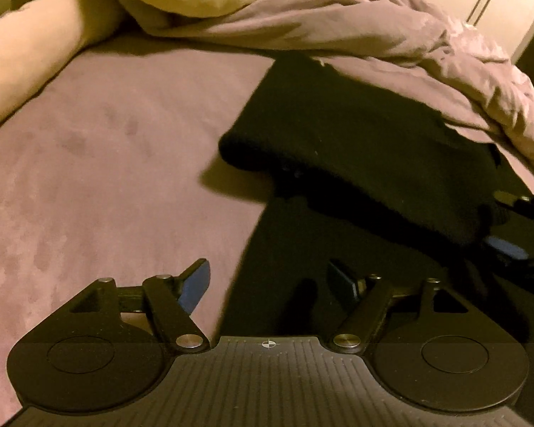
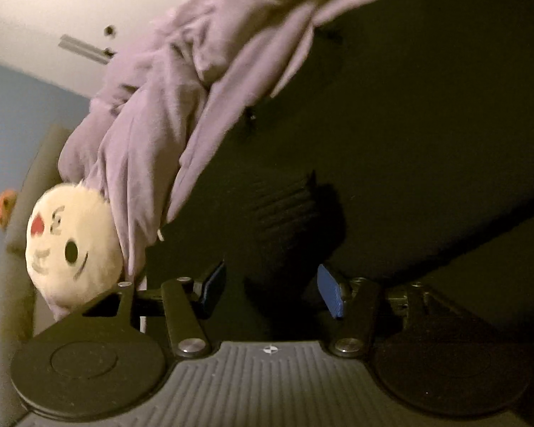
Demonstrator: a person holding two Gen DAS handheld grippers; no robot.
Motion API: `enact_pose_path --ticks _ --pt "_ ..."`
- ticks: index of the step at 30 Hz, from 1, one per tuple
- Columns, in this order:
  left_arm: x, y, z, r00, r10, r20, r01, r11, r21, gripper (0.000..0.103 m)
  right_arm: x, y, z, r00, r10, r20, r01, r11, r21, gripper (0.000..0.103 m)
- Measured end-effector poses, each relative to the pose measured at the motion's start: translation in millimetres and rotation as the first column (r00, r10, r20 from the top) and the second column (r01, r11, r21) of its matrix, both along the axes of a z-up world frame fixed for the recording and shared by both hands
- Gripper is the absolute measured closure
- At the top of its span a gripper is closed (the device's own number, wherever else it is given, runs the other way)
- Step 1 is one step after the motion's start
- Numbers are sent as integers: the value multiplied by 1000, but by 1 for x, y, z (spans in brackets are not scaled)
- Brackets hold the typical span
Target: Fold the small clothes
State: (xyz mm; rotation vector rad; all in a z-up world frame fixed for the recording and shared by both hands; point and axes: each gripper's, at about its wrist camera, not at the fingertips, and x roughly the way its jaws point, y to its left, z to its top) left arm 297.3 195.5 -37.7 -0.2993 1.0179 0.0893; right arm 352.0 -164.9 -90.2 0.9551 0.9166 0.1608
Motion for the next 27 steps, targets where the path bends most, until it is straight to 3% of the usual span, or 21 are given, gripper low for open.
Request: enact_pose_path --ticks 3,4,5,6,10,12,14,16,18,19,20,25,27 --pt "9 -2 -9 1000 13 -16 -14 999 -36 24 13 13 -16 999 -13 -52 16 998 60 44" --pt "10 -4 -11 1000 14 -21 -14 999 -41 24 15 17 -16 998 -13 -53 17 998 65 54" --pt "11 -5 -13 1000 13 -23 -14 999 -43 24 15 21 -15 999 -15 -48 18 998 62 77" --pt "12 -6 -14 1000 11 -24 -12 999 -45 24 15 25 -11 999 -15 -28 17 998 59 87" --pt "14 -3 -15 1000 -2 -22 1 999 -35 24 11 28 17 997 -22 77 26 998 -61 91" --pt "16 0 -14 1000 4 -19 -4 1000 -24 24 4 25 45 987 -13 158 45 979 -201 91" --pt "19 4 -13 1000 9 -13 -9 1000 -18 23 1 24 70 972 11 235 81 922 -378 91" --pt "23 5 -13 1000 14 -12 -14 1000 -17 23 -6 23 89 962 33 270 134 806 -576 89" --pt "27 4 -15 1000 14 -13 -14 1000 -22 22 -6 17 95 963 30 267 169 706 -688 71" --pt "28 2 -16 1000 11 -13 -11 1000 -23 21 -6 11 93 969 21 247 171 667 -725 53" --pt "30 -1 -17 1000 6 -13 -6 1000 -24 20 -6 3 91 974 9 225 161 668 -726 43" --pt "34 -21 -24 998 -61 -23 61 998 0 19 -15 -47 64 984 -148 103 181 801 -571 43" --pt "37 -30 -26 996 -90 -22 91 996 21 19 -20 -58 48 980 -187 67 195 830 -523 43"
